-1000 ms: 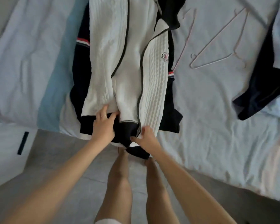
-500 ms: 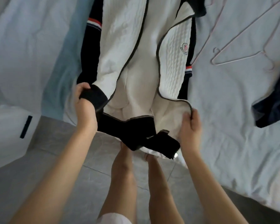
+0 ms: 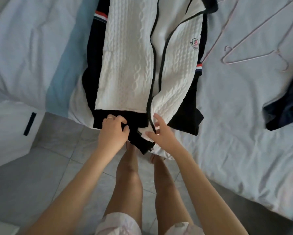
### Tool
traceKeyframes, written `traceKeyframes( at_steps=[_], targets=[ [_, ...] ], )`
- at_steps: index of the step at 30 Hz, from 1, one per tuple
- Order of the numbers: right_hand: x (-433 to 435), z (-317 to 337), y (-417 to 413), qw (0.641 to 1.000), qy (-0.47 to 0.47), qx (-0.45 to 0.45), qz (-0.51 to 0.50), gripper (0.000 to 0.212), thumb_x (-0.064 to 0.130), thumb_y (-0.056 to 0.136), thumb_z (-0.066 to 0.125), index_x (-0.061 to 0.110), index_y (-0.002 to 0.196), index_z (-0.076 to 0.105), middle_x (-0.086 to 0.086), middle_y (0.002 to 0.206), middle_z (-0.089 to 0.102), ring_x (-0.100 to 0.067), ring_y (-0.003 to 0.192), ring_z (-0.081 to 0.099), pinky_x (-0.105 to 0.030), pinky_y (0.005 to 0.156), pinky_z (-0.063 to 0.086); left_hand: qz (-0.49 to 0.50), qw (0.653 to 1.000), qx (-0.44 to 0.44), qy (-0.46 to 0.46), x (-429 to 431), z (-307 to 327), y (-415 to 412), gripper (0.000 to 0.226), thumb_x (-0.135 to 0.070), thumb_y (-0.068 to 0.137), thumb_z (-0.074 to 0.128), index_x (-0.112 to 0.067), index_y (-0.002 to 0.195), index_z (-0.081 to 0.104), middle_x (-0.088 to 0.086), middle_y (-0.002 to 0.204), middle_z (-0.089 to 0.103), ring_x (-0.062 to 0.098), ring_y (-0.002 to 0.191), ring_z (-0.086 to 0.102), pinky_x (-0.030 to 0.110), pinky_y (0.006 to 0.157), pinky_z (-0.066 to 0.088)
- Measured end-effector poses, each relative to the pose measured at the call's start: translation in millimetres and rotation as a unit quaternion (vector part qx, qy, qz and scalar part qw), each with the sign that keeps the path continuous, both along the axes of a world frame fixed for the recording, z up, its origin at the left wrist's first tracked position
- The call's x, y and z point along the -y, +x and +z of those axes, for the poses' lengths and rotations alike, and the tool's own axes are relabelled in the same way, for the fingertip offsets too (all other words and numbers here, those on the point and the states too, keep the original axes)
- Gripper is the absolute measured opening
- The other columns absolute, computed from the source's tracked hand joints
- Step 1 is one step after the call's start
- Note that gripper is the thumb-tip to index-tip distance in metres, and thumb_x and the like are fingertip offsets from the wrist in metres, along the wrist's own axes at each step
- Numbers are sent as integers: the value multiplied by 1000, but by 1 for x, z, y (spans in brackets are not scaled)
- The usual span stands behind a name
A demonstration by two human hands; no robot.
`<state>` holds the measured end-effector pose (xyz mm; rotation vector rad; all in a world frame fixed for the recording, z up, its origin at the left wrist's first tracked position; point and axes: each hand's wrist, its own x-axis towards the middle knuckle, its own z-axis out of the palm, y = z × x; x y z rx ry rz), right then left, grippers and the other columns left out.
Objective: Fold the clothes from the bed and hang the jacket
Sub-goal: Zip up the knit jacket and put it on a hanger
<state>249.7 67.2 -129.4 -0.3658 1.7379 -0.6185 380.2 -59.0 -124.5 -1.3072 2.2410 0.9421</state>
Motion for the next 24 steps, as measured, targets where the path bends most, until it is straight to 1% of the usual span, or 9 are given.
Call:
traceKeyframes(
  at_steps=[3, 6, 8, 12, 14, 16, 18, 21, 24],
  targets=[
    [-13, -9, 2, 956, 29, 138, -259, 29, 39, 97, 49, 21, 120, 53, -4, 119, 61, -19, 104, 62, -28, 80, 53, 227, 951, 19, 209, -1, 4, -9, 36, -38, 97, 48, -7, 110, 60, 4, 100, 63, 20, 93, 61, 33, 76, 48],
    [-33, -14, 6, 911, 43, 275, -306, 48, 63, 89, 40, 31, 121, 55, 4, 122, 64, -14, 113, 60, -31, 90, 49, 505, 738, -60, 442, -6, -1, -24, 61, -43, 90, 57, -3, 135, 44, 11, 122, 58, 18, 109, 58, 28, 81, 49],
    [-42, -20, 7, 878, 57, 336, -335, 54, 61, 85, 48, 28, 128, 53, 6, 123, 64, -13, 113, 59, -31, 90, 45, 629, 601, -110, 480, -9, -2, -37, 74, -37, 86, 65, -2, 143, 32, 17, 137, 45, 25, 127, 46, 35, 95, 46],
    [-43, -20, 14, 961, 90, 140, -222, 17, 27, 92, 62, 11, 98, 61, -3, 87, 66, -17, 82, 60, -26, 71, 47, 732, 514, -130, 428, -19, 1, -57, 30, -22, 83, 73, -7, 101, 54, 8, 109, 56, 16, 97, 57, 27, 85, 49],
    [-35, -10, 11, 944, 64, -16, -322, 22, 25, 93, 57, 11, 77, 51, -1, 65, 51, -12, 61, 49, -21, 55, 41, 746, 511, -148, 400, -18, 3, -60, 16, -14, 87, 68, -8, 88, 54, 6, 93, 57, 15, 81, 56, 24, 69, 47],
    [-25, 7, -10, 851, 17, -31, -523, 23, 21, 93, 53, 9, 74, 45, 0, 63, 40, -10, 58, 39, -18, 52, 36, 730, 527, -194, 390, -14, 10, -64, 8, -9, 91, 62, -6, 88, 55, 10, 90, 60, 19, 79, 59, 25, 62, 49],
    [-14, 22, -37, 811, -45, -5, -583, 19, 20, 91, 54, 1, 88, 49, -3, 76, 48, -14, 68, 47, -23, 63, 43, 685, 590, -236, 355, -9, 17, -66, 13, -12, 93, 59, -3, 102, 57, 11, 98, 63, 20, 87, 63, 29, 70, 54],
    [12, 40, -61, 918, -114, -36, -379, 12, 7, 90, 55, 14, 100, 51, 2, 86, 53, -10, 74, 53, -22, 70, 47, 596, 724, -220, 270, -12, 24, -74, 41, -32, 95, 56, 0, 121, 53, 10, 114, 62, 23, 105, 61, 41, 95, 50],
    [39, 39, -54, 974, -107, -70, -189, 22, 5, 90, 57, 12, 111, 55, 6, 91, 57, -10, 86, 56, -25, 84, 49, 529, 795, -171, 241, -20, 34, -89, 61, -50, 90, 51, 1, 122, 53, 10, 110, 61, 25, 106, 59, 46, 101, 45]
  ],
)
